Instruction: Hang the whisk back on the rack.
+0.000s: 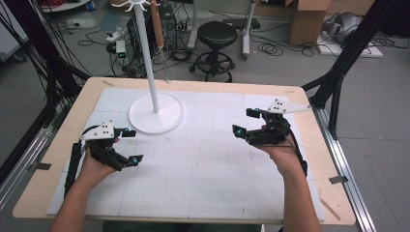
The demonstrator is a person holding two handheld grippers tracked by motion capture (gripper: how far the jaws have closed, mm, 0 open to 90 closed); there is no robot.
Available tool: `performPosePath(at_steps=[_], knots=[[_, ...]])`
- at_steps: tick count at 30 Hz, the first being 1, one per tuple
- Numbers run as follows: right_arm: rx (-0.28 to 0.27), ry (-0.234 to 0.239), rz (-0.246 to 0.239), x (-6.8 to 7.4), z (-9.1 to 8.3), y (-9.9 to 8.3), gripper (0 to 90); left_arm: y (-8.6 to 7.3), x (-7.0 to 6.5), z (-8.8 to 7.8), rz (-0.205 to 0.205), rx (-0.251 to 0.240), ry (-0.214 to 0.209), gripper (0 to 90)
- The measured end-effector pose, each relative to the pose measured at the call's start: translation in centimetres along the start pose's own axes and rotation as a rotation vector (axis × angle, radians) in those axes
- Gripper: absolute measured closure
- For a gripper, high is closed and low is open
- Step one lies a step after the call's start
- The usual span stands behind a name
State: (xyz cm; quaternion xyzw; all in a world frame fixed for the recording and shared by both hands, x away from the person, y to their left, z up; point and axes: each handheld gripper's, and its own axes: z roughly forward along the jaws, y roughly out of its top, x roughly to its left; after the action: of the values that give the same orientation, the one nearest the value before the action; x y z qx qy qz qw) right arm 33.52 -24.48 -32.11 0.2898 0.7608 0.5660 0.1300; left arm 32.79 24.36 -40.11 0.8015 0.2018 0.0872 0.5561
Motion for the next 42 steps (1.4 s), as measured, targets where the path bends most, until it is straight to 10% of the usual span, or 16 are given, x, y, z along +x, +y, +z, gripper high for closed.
performPosePath(at_steps=[14,42], knots=[[0.023,-0.037,-0.009,1.1,0.0,-4.2,10.4,0.0,0.0,-0.1,0.000,-0.007,-0.002,1.7],[0.150,-0.071,-0.061,1.8,1.8,-7.2,10.5,-0.6,0.0,0.6,-0.010,0.022,-0.017,1.7]])
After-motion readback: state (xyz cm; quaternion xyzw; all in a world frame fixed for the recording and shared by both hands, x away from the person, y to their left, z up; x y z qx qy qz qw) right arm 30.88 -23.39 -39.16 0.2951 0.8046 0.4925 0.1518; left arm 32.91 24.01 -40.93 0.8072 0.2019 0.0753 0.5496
